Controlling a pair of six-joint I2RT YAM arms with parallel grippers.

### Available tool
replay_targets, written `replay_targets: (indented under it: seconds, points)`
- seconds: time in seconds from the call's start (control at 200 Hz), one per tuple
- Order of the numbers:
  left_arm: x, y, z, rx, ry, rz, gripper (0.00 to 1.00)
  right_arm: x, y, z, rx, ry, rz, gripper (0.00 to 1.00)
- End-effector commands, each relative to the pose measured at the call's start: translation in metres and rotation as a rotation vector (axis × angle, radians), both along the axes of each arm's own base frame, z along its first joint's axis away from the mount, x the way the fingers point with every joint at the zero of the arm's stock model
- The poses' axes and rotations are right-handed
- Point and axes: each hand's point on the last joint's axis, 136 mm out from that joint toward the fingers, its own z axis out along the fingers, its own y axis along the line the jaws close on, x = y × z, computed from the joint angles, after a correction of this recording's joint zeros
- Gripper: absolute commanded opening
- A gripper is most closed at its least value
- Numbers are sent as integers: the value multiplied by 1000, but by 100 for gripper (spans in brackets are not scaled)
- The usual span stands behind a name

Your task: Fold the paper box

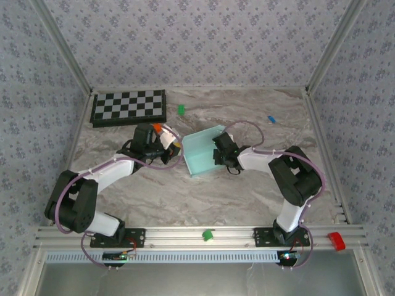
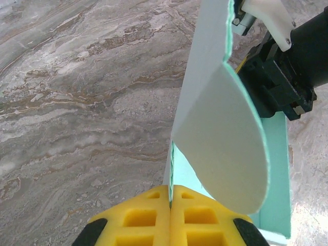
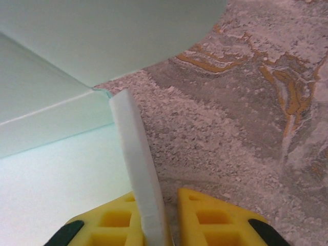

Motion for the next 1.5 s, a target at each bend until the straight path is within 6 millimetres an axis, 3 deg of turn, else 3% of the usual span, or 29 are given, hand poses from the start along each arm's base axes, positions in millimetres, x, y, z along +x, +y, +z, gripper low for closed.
replay_targets:
  seconds: [0.0,0.265,0.46,0.6,0.88,1.139,1.494]
  points:
    - [1,-1,8,-6,-3,-25,0,-14,-50,-27,-199,89,-144,14]
    - [2,3,9,1,-6,-20,0,-18,-61,-31,-255,114,-171,10]
    - [1,3,9,2,-6,-20,0,-19,-60,-34,-261,121,-140,1]
    - [1,2,10,-2,-5,-26,0,-20,-58,-35,-258,128,-117,2]
    - [-2,-1,12,-7,-6,-51,0,-12,-28,-12,-112,98,-52,29]
    - [-4,-4,11,14,-19,-73,0,-7,-10,6,-36,84,-14,44]
    - [-5,-6,10,30,-29,-87,0,-7,-8,22,5,82,14,57]
